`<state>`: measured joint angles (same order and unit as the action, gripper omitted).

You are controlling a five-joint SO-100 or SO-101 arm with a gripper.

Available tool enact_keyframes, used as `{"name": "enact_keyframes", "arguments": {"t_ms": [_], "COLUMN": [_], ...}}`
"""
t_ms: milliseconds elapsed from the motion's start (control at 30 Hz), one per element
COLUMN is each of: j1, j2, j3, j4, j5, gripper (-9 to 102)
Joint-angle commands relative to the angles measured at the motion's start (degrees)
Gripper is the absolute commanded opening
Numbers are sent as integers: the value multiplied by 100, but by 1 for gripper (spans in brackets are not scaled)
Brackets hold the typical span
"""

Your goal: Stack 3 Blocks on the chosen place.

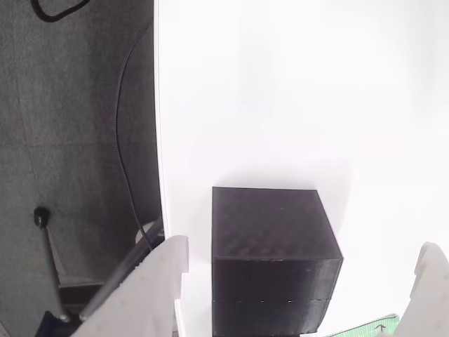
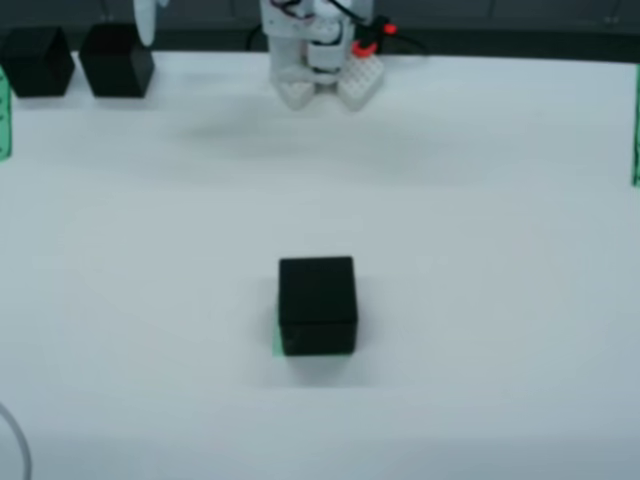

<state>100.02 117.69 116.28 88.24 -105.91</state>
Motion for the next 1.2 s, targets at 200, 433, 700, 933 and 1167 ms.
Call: {"name": "enact_keyframes", "arguments": {"t_ms": [200, 433, 700, 933, 1167], "j1": [255, -18, -378, -343, -264], "j2": [-976, -1688, -1934, -2083, -2426], "j3": [-1081, -1406, -1169, -817, -703], "j4": [-396, -1020, -1292, -1688, -1995], "j5": [-211, -167, -105, -105, -105], "gripper": [41, 41, 41, 41, 39]}}
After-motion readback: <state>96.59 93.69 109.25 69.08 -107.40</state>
